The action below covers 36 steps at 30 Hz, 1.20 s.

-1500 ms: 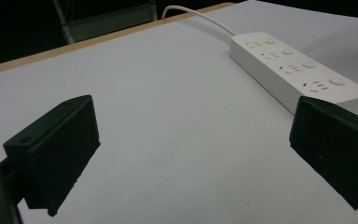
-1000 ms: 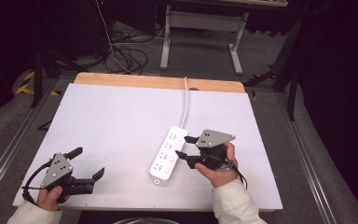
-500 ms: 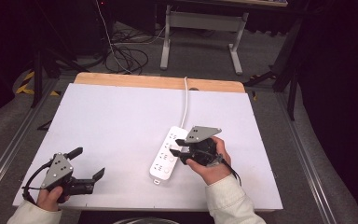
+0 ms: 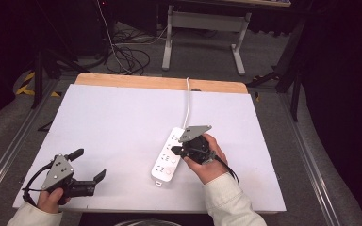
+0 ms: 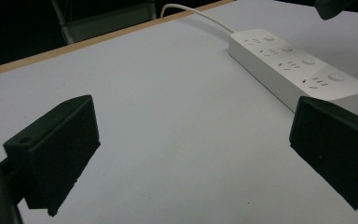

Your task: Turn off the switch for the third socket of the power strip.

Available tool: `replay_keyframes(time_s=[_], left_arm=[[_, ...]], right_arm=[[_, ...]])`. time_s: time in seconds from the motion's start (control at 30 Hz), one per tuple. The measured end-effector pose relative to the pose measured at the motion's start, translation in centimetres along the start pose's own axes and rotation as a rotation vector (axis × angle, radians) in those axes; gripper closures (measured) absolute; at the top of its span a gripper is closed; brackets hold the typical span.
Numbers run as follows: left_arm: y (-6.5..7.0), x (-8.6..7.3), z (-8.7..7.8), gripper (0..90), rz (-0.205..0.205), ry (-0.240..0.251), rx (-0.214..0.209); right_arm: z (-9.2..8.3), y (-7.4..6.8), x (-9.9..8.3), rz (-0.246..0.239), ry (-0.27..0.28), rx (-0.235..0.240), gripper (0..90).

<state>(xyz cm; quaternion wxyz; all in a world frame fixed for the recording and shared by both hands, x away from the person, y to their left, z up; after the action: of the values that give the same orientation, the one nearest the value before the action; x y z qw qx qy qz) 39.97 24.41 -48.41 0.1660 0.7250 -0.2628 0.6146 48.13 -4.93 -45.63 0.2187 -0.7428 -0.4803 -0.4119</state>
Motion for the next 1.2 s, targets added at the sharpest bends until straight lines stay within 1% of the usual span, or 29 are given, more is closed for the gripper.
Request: replay_keyframes(time_s=[0.13, 0.17, 0.23, 0.3, 0.4, 0.63, 0.67, 0.7, 0.77, 0.83, 1.03, 1.2], left_arm=[[0.0, 0.0, 0.0, 1.8, -0.002, -0.001, 0.001], [0.0, 0.0, 0.0, 1.8, -0.001, -0.001, 0.0], [0.0, 0.0, 0.0, 1.8, -0.003, 0.002, -0.001], [0.0, 0.1, 0.0, 1.8, 0.002, 0.006, -0.006], [0.0, 0.1, 0.0, 1.8, 0.003, 0.006, -0.008], [0.1, 0.1, -0.1, 1.8, 0.001, 0.013, -0.016], [0.2, 0.1, 0.0, 1.8, -0.001, 0.014, -0.02], [0.2, 0.1, -0.1, 1.8, 0.002, 0.014, -0.021], [0.1, 0.1, -0.1, 1.8, 0.003, 0.013, -0.021], [0.2, 0.1, -0.1, 1.8, -0.001, 0.013, -0.02], [0.2, 0.1, 0.0, 1.8, 0.002, 0.013, -0.022], [0.1, 0.1, 0.0, 1.8, 0.006, 0.011, -0.022]], right_arm=[[0.4, 0.0, -0.2, -0.006, -0.02, 0.004, 90.0], [0.7, 0.0, -0.4, -0.013, -0.038, 0.006, 90.0], [0.8, 0.0, -0.5, -0.012, -0.046, 0.004, 90.0], [1.3, -0.1, -0.9, -0.013, -0.082, 0.012, 90.0], [1.6, -0.1, -1.1, -0.013, -0.1, 0.017, 90.0], [2.3, -0.1, -1.8, -0.001, -0.146, 0.028, 90.0], [2.4, -0.2, -1.9, 0.012, -0.159, 0.029, 90.0], [2.5, -0.2, -2.0, 0.011, -0.169, 0.032, 90.0], [2.6, -0.2, -2.2, 0.024, -0.179, 0.034, 90.0], [2.7, -0.3, -2.3, 0.026, -0.186, 0.039, 90.0], [3.0, -0.4, -2.5, 0.036, -0.203, 0.046, 90.0], [3.2, -0.3, -2.6, 0.035, -0.205, 0.035, 90.0]])
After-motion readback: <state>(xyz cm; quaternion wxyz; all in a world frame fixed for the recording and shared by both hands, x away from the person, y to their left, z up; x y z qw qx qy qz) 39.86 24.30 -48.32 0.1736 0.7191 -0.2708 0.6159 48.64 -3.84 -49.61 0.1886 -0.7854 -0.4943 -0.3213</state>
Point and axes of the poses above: each handheld gripper's, and its own axes: z roughly forward along the jaws, x roughly out of its top, y roughly to its right, the point moved 7 cm from there along z, roughly forward along the jaws, and after that the axes turned 10 degrees about y, right-handed, at the moved point
